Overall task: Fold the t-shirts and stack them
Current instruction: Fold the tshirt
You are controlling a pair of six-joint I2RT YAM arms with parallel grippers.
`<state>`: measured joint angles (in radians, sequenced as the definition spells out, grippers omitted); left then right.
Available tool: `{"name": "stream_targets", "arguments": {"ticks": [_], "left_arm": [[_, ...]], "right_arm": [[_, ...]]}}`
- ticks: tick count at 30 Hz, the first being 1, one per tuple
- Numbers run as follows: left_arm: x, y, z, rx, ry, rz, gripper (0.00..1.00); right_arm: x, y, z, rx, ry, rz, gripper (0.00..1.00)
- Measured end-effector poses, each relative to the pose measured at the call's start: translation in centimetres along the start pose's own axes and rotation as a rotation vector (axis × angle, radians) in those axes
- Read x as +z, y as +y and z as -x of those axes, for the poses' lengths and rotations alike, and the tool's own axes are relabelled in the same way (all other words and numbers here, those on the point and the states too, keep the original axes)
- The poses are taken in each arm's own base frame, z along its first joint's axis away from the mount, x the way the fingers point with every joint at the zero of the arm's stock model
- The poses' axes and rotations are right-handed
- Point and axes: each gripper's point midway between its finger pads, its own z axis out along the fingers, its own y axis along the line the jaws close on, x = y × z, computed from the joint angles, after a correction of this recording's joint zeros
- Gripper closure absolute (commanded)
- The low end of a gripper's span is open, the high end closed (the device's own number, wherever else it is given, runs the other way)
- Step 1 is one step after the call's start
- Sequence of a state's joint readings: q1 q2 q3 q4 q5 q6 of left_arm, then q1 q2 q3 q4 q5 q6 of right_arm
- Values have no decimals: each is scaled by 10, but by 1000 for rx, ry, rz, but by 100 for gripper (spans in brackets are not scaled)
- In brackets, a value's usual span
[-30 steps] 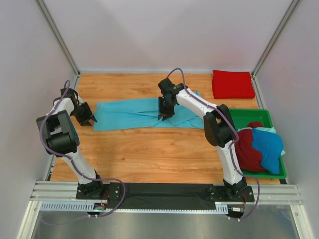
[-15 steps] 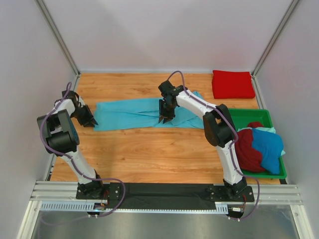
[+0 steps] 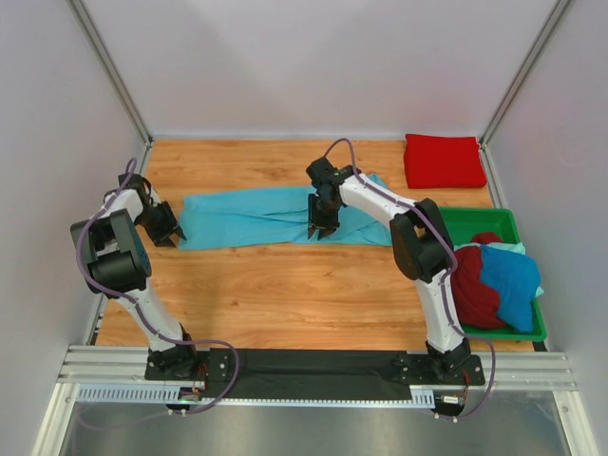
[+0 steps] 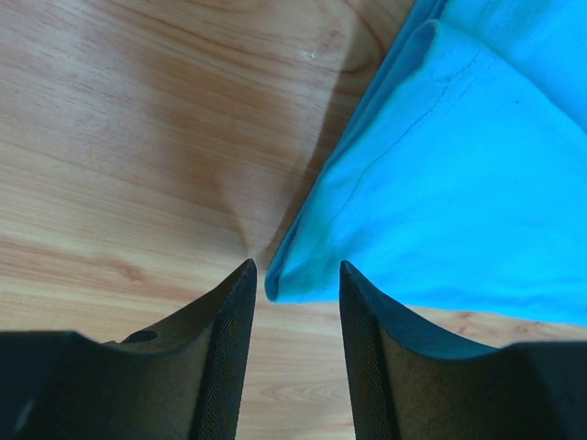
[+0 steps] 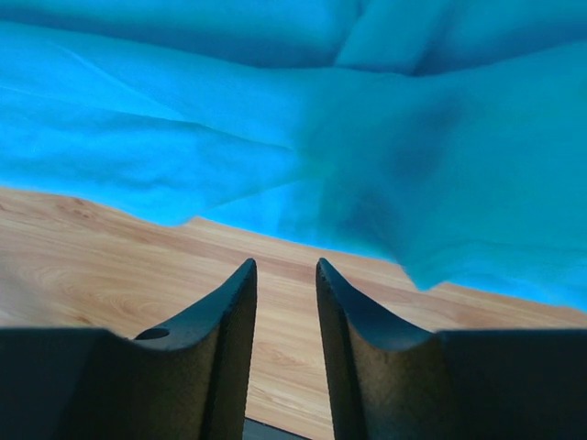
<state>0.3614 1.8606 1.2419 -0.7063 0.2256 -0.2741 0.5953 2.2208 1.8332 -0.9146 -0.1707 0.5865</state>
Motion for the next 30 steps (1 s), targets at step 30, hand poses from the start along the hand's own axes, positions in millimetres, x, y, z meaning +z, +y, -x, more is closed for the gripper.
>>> {"name": "stream_targets", "arguments": {"ticks": [30], "left_arm": [[13, -50, 98, 50, -202, -41, 50]], "right_arm": [[-85, -153, 63, 248, -152, -59, 55]]}}
